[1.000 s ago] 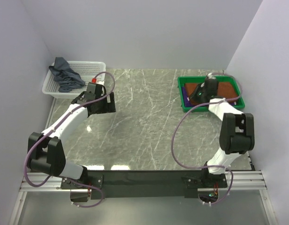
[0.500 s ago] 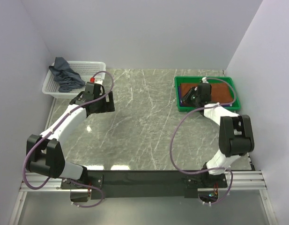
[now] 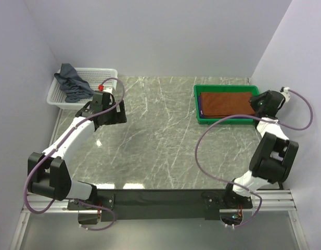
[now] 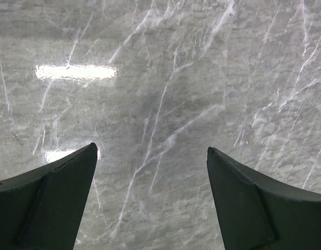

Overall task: Fold and stack the towels
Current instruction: Neatly place the folded towel into the bin, then grab crumpled towel

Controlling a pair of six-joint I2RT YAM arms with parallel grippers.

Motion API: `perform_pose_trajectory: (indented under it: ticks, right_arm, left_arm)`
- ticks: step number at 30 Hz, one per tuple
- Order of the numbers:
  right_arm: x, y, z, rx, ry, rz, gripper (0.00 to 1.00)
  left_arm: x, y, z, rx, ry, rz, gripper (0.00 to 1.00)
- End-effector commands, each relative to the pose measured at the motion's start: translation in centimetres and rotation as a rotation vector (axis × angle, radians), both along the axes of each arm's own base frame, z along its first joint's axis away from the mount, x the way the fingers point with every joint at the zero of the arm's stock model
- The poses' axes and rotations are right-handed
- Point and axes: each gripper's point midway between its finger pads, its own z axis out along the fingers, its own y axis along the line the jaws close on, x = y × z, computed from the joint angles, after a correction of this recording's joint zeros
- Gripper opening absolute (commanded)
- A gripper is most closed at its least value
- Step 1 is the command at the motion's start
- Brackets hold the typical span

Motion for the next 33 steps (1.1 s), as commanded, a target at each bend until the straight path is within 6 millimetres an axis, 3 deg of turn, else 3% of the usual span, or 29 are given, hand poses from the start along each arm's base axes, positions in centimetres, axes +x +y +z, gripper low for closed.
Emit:
perform_pose_trajectory:
  ticks: [1,6,9,10,12,15,16,17,19,20,22,23,24,25,27,28,29,30,31,32,33]
  right_arm:
    - [0.9,-2.0,-2.3,0.083,-0.026,-0.037,0.3]
    - [-0.8,-4.5,-9.1,0.189,0.076,-0.136,0.29]
    - [-2.3,-6.1,-10.5,0.212,0.085,-0.187,0.29]
    - [-2.7,-6.5,-10.6,0.213,0.094,-0.198,0.29]
    - [-2.8,-6.9,-8.9,0.161,0.084,-0.194,0.29]
    - [-3.0,-6.4,-5.7,0.134,0.054,-0.182,0.3]
    - [-3.4,-5.8,-5.5,0.141,0.076,-0.178,0.31]
    - [-3.4,-4.9,-3.4,0.105,0.054,-0.163,0.31]
    - [-3.8,-3.3,-2.3,0.087,0.07,-0.145,0.36]
    - [-4.0,-2.3,-0.4,0.065,0.041,-0.123,0.39]
    - [-4.1,0.9,-0.2,0.065,0.069,-0.047,0.53]
    - [-4.4,2.1,1.1,0.033,0.06,-0.015,0.57]
    - [-4.1,4.6,1.6,0.006,0.063,0.046,0.65]
    - [-4.6,6.2,2.0,-0.012,0.081,0.083,0.67]
    - [-4.8,9.0,2.5,-0.063,0.084,0.164,0.78]
    - [-5.0,11.8,2.3,-0.07,0.092,0.242,0.78]
    - [-5.3,13.0,3.0,-0.093,0.071,0.285,0.78]
    - [-5.7,14.6,2.5,-0.099,0.076,0.335,0.8]
    - [-6.1,17.1,2.6,-0.103,0.066,0.412,0.8]
    - [-6.5,18.4,2.9,-0.116,0.051,0.465,0.8]
    - [-7.0,19.8,2.5,-0.121,0.051,0.511,0.81]
  left_arm:
    - [0.5,0.1,1.5,-0.027,-0.056,0.005,0.92]
    - [0.7,0.6,1.6,-0.029,-0.061,0.019,0.92]
    - [0.7,0.9,1.7,-0.032,-0.066,0.031,0.92]
    - [0.7,0.7,1.8,-0.04,-0.066,0.021,0.92]
    - [0.7,0.8,2.0,-0.047,-0.072,0.027,0.92]
    - [0.8,1.1,2.2,-0.05,-0.079,0.04,0.92]
    - [0.8,1.3,2.2,-0.051,-0.081,0.048,0.92]
    - [0.9,1.4,2.3,-0.057,-0.087,0.052,0.93]
    - [1.4,2.2,3.2,-0.071,-0.116,0.087,0.93]
    - [1.6,2.4,3.6,-0.079,-0.129,0.102,0.94]
    - [2.5,4.2,5.0,-0.077,-0.173,0.189,0.96]
    - [3.0,4.8,5.8,-0.08,-0.197,0.219,0.97]
    - [3.6,6.3,6.2,-0.08,-0.211,0.281,0.98]
    - [4.3,7.5,7.5,-0.073,-0.245,0.329,0.99]
    - [5.6,10.1,8.0,-0.059,-0.254,0.421,0.99]
    - [6.6,11.8,9.7,-0.033,-0.298,0.488,0.99]
    - [7.6,12.4,9.2,-0.016,-0.287,0.515,0.99]
    - [8.4,14.8,9.6,-0.011,-0.307,0.582,0.99]
    - [9.5,16.1,11.3,-0.004,-0.351,0.624,1.0]
    - [10.8,17.7,9.9,0.007,-0.323,0.673,0.99]
    - [11.8,18.6,10.0,0.006,-0.333,0.697,0.99]
